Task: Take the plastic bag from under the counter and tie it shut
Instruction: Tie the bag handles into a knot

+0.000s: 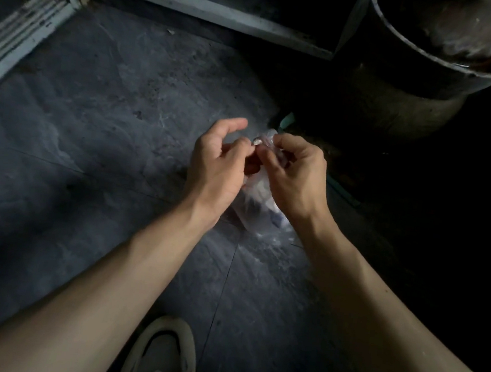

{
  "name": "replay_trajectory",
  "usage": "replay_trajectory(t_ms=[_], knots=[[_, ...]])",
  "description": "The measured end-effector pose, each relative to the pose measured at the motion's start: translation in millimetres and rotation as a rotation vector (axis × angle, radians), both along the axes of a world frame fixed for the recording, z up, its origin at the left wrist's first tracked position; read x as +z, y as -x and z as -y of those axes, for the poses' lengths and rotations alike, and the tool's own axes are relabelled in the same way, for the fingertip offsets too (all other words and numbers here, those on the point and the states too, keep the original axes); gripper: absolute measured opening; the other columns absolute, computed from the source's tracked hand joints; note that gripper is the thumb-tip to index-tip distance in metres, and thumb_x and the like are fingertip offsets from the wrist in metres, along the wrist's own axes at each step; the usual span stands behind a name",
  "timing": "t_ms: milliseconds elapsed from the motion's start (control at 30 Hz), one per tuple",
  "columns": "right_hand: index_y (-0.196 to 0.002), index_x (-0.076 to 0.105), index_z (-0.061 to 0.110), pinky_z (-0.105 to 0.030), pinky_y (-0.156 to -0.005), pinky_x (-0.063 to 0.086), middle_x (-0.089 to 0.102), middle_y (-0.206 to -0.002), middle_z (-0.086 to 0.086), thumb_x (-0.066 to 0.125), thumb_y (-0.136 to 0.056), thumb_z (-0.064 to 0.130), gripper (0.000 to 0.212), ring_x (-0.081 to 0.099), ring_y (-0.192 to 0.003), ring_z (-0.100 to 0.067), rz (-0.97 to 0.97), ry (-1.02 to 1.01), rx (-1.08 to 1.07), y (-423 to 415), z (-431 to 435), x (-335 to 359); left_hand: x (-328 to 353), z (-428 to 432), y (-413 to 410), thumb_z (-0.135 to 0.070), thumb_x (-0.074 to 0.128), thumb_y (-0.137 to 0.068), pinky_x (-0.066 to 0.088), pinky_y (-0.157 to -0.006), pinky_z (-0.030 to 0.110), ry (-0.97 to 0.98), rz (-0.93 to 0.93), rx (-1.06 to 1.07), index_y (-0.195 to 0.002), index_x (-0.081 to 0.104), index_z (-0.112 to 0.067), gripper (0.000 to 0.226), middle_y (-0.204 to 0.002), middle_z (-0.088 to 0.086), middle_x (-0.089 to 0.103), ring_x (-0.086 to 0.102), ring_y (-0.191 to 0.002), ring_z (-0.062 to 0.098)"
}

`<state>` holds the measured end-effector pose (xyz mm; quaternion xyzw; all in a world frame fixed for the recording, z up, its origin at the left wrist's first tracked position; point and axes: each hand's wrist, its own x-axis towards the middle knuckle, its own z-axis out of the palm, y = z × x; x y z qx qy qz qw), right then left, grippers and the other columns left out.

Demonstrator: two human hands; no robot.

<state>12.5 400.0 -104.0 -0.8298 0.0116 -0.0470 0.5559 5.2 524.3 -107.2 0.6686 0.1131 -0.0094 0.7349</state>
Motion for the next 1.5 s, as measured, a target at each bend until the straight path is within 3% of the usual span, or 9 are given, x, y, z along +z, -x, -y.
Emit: replay_trajectory(t_ms=[100,233,433,600,700,900,1067,1267,1500], knots=[[-0.083,0.069,-0.002,-0.052,-0.073,0.052,0.068,-0.081,-0.021,0.064,-0.095,0.016,0.022,0.065,-0.078,-0.035,0.011,-0.009,-0.016,-2,0,0,1,0,0,-0.014,0.059,-0.088,0.064,-0.072,0.043,-0.148,0.050,-0.005,-0.121,0.065,-0.023,0.035,-0.083,0.003,0.079,0.077,-0.077,0.022],[-0.086,0.063,-0.003,-0.056,-0.068,0.054,0.065,-0.085,-0.029,0.060,-0.096,0.018,0.024,0.062,-0.074,-0.042,-0.033,-0.086,-0.006,-3,1,0,2,-4,-1,-0.023,0.067,-0.082,0.061,-0.075,0.033,-0.279,0.055,-0.050,-0.109,0.070,-0.027,0.028,-0.076,-0.007,0.073,0.071,-0.076,0.004],[-0.090,0.063,-0.009,-0.062,-0.075,0.053,0.063,-0.092,-0.037,0.056,-0.097,0.007,0.019,0.064,-0.082,-0.046,-0.061,-0.160,0.114,1,4,4,7,-12,0,-0.017,0.068,-0.083,0.058,-0.095,0.037,-0.279,0.133,-0.224,-0.124,0.068,-0.023,0.042,-0.115,-0.006,0.072,0.067,-0.108,0.010],[-0.097,0.067,-0.009,-0.057,-0.085,0.055,0.069,-0.098,-0.032,0.056,-0.098,0.007,0.019,0.069,-0.089,-0.039,-0.090,-0.241,0.180,2,7,7,5,-16,-5,-0.001,0.068,-0.086,0.052,-0.102,0.028,-0.267,0.194,-0.328,-0.130,0.062,-0.018,0.048,-0.125,-0.002,0.070,0.064,-0.118,0.007],[-0.092,0.066,-0.009,-0.056,-0.080,0.055,0.068,-0.090,-0.032,0.058,-0.098,0.008,0.019,0.068,-0.080,-0.038,-0.102,-0.216,0.199,2,8,8,3,-16,-7,-0.005,0.071,-0.084,0.058,-0.093,0.036,-0.328,0.199,-0.321,-0.115,0.069,-0.018,0.034,-0.110,0.000,0.074,0.070,-0.106,0.013],[-0.095,0.071,0.002,-0.052,-0.076,0.061,0.074,-0.092,-0.021,0.062,-0.096,0.014,0.015,0.073,-0.084,-0.036,-0.131,-0.162,0.187,2,6,14,-4,-13,-3,-0.018,0.068,-0.084,0.063,-0.075,0.034,-0.267,0.094,-0.136,-0.088,0.072,-0.017,0.005,-0.085,0.006,0.076,0.074,-0.084,0.020],[-0.097,0.067,0.007,-0.047,-0.073,0.062,0.073,-0.090,-0.013,0.067,-0.092,0.014,0.009,0.073,-0.082,-0.026,-0.099,-0.089,0.100,2,4,12,-2,-14,-3,-0.023,0.071,-0.086,0.058,-0.067,0.029,-0.191,0.040,-0.055,-0.077,0.068,-0.014,0.013,-0.077,0.007,0.074,0.069,-0.074,0.012],[-0.090,0.066,0.013,-0.045,-0.063,0.057,0.070,-0.079,-0.007,0.068,-0.089,0.012,0.002,0.068,-0.073,-0.025,-0.001,0.066,0.006,-2,3,10,2,-16,-1,-0.008,0.065,-0.086,0.048,-0.056,0.016,0.200,-0.010,-0.132,-0.072,0.067,-0.017,0.017,-0.063,-0.003,0.063,0.056,-0.058,0.005],[-0.091,0.068,0.012,-0.051,-0.067,0.059,0.072,-0.086,-0.014,0.065,-0.093,0.017,0.006,0.071,-0.078,-0.032,-0.079,-0.010,-0.046,1,2,11,8,-14,-1,-0.006,0.055,-0.092,0.044,-0.054,0.016,0.231,-0.033,-0.198,-0.069,0.057,-0.012,0.024,-0.069,-0.001,0.059,0.050,-0.052,0.002]])
